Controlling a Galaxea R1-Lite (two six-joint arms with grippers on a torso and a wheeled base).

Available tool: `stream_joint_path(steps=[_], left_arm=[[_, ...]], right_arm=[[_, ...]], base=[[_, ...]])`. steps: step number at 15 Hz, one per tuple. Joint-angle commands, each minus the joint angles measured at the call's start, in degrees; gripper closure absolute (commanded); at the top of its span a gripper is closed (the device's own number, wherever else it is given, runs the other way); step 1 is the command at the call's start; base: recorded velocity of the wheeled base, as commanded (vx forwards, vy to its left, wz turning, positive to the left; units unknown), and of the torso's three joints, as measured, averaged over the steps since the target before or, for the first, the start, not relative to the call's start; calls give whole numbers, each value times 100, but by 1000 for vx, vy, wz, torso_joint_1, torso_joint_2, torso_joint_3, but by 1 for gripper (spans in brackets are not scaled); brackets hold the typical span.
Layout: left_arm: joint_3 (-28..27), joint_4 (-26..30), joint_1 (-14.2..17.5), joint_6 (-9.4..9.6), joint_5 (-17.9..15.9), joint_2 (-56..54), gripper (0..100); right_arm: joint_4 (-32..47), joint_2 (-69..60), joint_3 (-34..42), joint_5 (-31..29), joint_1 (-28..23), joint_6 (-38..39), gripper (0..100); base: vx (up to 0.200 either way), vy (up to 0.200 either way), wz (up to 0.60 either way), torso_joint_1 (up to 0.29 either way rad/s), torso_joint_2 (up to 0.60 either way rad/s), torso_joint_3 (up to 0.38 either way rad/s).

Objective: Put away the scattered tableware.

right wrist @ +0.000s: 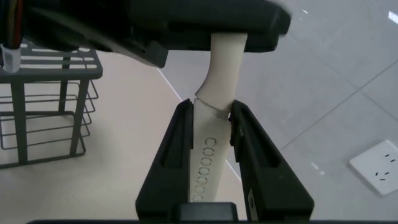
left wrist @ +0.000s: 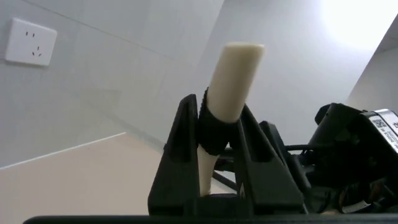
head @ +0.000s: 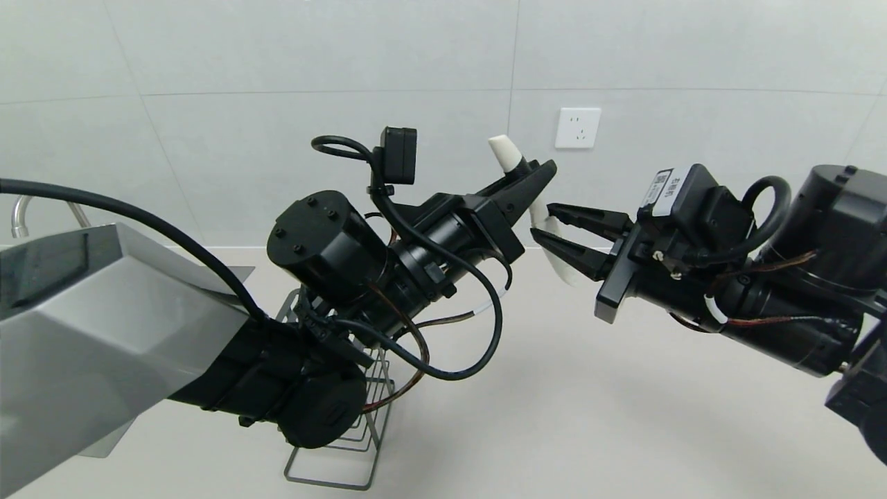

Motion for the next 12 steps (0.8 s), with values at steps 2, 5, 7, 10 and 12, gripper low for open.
stream_joint_path(steps=[2, 5, 7, 10, 12], left_arm=[[8, -72, 61, 48, -15, -9, 100], [8, -54, 149, 171, -15, 9, 100], [17, -45, 272, 320, 3, 9, 100], [61, -63, 554, 768, 12, -70, 100], [236, -80, 659, 926, 12, -272, 100]], right_arm=[[-18, 94, 40, 17, 4, 210, 0], [-106, 111, 216, -18, 136, 219, 0], [-115, 111, 312, -27, 242, 210, 0], [-124, 94, 471, -124, 206, 219, 0], [-124, 41, 682, -238, 206, 227, 0]], base=[[0, 0, 0, 0, 0, 0], [0, 0, 0, 0, 0, 0], [0, 0, 0, 0, 0, 0], [0, 0, 0, 0, 0, 0], [0, 0, 0, 0, 0, 0]])
